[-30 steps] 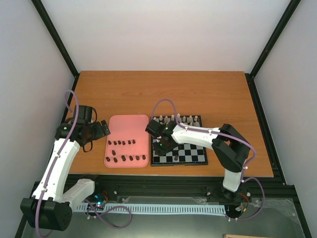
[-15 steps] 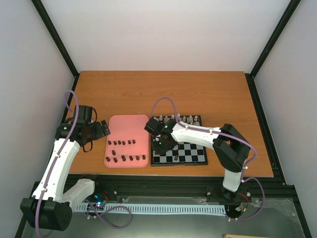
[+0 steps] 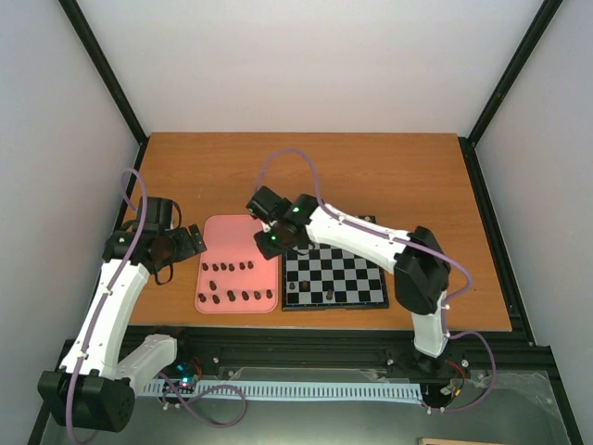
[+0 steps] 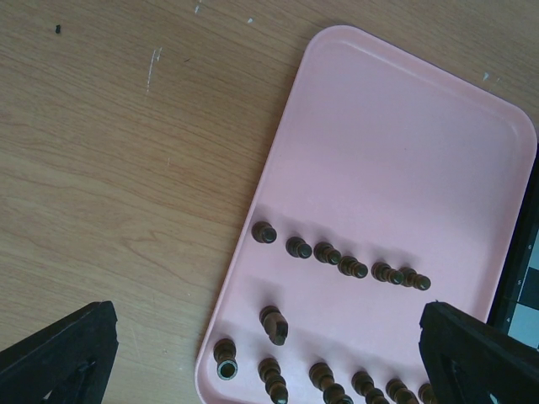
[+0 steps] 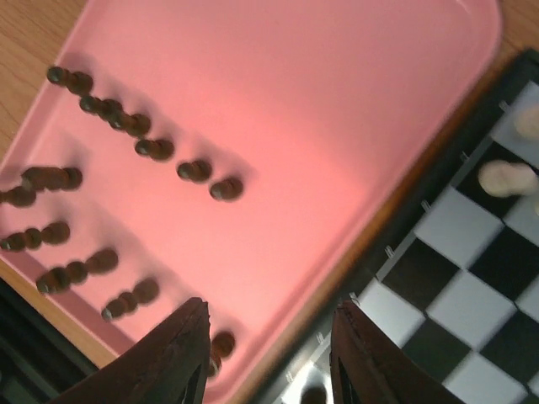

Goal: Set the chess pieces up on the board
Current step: Pick up the chess piece from the storage box.

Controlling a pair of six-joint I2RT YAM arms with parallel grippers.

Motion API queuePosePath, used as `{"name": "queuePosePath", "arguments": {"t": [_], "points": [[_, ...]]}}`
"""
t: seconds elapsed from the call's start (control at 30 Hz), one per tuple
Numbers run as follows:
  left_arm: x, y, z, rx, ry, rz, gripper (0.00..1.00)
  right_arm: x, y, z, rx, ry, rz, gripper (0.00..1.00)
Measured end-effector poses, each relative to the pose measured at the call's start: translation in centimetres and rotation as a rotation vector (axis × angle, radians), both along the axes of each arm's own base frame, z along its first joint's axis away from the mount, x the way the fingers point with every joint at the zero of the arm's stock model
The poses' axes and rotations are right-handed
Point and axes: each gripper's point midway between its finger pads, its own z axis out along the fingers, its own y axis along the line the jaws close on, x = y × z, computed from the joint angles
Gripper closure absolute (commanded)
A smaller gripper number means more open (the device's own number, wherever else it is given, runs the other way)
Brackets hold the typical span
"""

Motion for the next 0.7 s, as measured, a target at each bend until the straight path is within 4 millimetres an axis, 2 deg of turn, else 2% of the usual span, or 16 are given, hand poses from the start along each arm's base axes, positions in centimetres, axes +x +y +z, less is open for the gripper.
{"name": "queuePosePath", "arguments": {"t": [0.1, 0.2, 0.37, 0.7], "points": [[0.0, 0.0, 0.0, 0.0, -0.002, 0.0, 0.0, 0.9, 2.3, -0.8, 0.015, 0.006, 0.031, 0.62], [0.0, 0.0, 0.1, 0.0, -0.003, 0.001, 0.0, 1.4, 4.3, -3.2, 0.009, 0.034, 0.064, 0.63], [0.0, 0.1, 0.1, 0.004, -0.003, 0.002, 0.0, 0.8, 5.7, -6.8, -0.024, 0.088, 0.11, 0.64], [-0.3, 0.2, 0.0, 0.008, 0.003, 0.004, 0.0, 0.8, 7.5, -8.0, -0.006, 0.111, 0.158, 0.65]]}}
